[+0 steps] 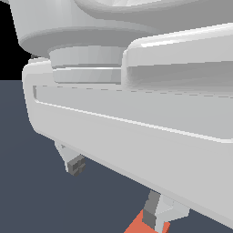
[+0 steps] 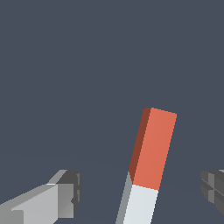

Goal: Insert the peg into the horizontal hole in a box.

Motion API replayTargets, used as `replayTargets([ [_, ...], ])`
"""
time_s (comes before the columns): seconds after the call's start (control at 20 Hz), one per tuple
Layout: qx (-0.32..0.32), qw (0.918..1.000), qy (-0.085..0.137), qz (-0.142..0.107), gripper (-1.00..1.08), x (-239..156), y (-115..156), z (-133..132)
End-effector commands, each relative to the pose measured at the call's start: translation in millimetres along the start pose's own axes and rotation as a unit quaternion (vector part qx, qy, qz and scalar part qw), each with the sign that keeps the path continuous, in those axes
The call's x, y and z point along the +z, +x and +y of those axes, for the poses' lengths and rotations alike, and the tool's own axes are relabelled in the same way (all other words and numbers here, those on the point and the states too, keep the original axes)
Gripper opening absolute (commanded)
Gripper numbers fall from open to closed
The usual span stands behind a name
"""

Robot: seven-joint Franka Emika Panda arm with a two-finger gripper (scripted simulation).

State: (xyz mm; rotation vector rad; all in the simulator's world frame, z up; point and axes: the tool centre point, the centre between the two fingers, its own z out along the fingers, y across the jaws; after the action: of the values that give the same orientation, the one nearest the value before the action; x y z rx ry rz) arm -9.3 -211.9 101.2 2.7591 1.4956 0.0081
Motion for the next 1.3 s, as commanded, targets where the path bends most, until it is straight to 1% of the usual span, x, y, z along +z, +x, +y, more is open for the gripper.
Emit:
replayTargets([
  [0.0, 0.048, 0.9989, 0.000, -0.001, 1.00, 14, -37, 7],
  [0.2, 0.098, 0.9951, 0.002, -0.002, 1.00, 28, -77, 10],
  [0.3, 0.113, 0.9935, 0.002, -0.002, 1.00, 33, -89, 10],
  [0.4, 0.121, 0.9926, 0.002, -0.002, 1.00, 35, -95, 10],
  [0.8, 0.121, 0.9926, 0.003, -0.002, 1.00, 38, -95, 9],
  [1.25, 0.121, 0.9927, 0.003, -0.002, 1.00, 78, -95, 8],
])
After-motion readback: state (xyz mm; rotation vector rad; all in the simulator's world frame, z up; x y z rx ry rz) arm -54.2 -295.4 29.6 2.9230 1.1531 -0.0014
